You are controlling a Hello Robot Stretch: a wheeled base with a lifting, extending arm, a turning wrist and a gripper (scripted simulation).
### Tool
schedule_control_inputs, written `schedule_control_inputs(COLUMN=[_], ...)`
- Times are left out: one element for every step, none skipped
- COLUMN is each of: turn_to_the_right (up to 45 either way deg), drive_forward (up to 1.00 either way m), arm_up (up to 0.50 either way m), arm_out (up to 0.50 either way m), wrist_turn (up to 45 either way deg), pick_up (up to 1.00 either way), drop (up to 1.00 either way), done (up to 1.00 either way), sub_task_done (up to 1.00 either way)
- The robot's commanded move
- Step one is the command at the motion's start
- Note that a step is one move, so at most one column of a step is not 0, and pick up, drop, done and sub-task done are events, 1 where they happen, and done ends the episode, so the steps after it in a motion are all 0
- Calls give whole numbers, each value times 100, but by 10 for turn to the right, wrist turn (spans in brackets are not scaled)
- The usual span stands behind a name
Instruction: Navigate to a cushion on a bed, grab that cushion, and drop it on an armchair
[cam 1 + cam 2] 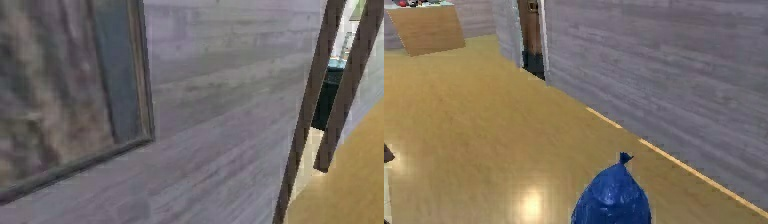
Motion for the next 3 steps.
schedule_control_inputs(turn_to_the_right=[450,30,0], drive_forward=[0,0,100], arm_up=[0,0,0], arm_out=[0,0,0], wrist_turn=[0,0,0], pick_up=[0,0,0], drop=[0,0,0], done=[0,0,0], sub_task_done=[0,0,0])
